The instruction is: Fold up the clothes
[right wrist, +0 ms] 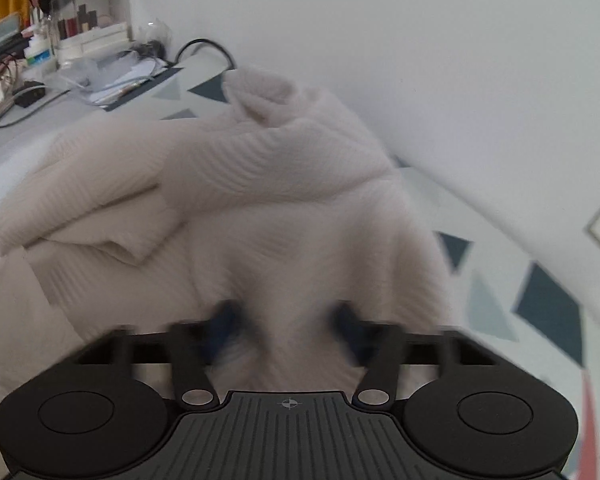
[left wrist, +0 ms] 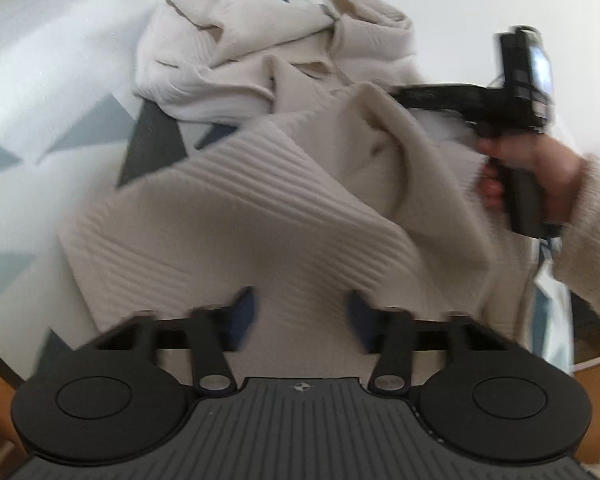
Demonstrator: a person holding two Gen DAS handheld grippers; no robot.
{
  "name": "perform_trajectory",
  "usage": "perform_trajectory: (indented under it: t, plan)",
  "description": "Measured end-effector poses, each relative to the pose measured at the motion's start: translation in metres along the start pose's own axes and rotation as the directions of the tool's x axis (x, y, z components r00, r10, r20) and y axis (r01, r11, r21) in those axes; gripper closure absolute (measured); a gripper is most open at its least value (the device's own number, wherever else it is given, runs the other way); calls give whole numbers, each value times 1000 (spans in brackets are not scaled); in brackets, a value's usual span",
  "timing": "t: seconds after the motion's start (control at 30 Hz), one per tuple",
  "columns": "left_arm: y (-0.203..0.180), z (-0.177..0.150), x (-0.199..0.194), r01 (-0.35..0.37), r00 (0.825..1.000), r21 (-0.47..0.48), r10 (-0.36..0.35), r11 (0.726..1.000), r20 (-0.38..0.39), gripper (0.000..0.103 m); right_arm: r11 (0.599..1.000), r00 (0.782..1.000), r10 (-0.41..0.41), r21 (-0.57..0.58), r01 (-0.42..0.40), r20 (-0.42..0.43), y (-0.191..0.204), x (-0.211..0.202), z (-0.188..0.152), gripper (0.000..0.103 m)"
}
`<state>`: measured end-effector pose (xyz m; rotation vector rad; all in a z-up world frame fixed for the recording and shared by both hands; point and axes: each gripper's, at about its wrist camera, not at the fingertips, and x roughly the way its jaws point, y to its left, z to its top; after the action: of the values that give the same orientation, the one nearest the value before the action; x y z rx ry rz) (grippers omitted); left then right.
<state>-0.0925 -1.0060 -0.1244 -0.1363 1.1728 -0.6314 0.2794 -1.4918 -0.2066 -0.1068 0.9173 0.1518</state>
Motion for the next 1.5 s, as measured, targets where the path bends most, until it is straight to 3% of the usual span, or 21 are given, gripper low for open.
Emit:
perform_trajectory:
  t: [0.07,0.13,0.23,0.47,0.67,0.8,0.83,0.87,0.9,0.97,1.1,1.2,1.3,1.4,1.5]
  plan:
    - [4,9,6,-9,1000,-14,9,1000,5,86,999,1000,-5,35,5,1,-15,-9,-11,71]
    - [10,21,13,0,1000,-38,0,999,0,93,996,1000,-28,79,28,3,-32,-17,-23,71]
    - [7,41,26,-4,1000,-8,4,1000,-8,94,982,997,-80,170,79,1,-60,-34,-49,71]
    - [-33,86,70,-6,1000,193,11,981,-23,94,903,981,-189,387,187,-33,-93,-97,-141,71]
    - [-72,110,109,21,999,335,-11,942,-33,94,821,975,-201,527,220,-94,-64,-146,-205,70]
    - [-93,114,127,24,999,384,-8,923,-43,93,809,976,-170,547,216,-134,-22,-171,-230,68]
    - [-87,113,121,36,998,385,-15,922,-56,91,812,977,-161,544,212,-141,-12,-174,-233,67]
    - [-81,111,114,48,997,385,-23,922,-69,82,816,978,-151,540,205,-144,-2,-176,-235,66]
    - [-76,110,108,60,996,386,-30,921,-82,65,821,979,-145,533,202,-146,6,-176,-236,64]
    - [-65,105,91,79,996,403,-53,912,-76,41,833,976,-152,512,210,-154,16,-175,-234,61]
    - [-52,80,45,135,989,435,-94,890,-114,34,847,974,-151,487,215,-168,18,-164,-220,59]
    - [-55,51,22,199,974,448,-127,872,-186,16,854,981,-116,489,179,-158,17,-158,-208,56]
    - [-66,23,16,233,963,496,-129,836,-236,13,857,987,-76,496,139,-145,19,-152,-196,55]
    - [-69,9,25,171,970,503,-54,847,-239,13,860,990,-44,499,105,-133,20,-144,-187,55]
    - [-70,0,25,140,976,547,-22,825,-216,22,871,991,-34,483,92,-128,25,-142,-182,54]
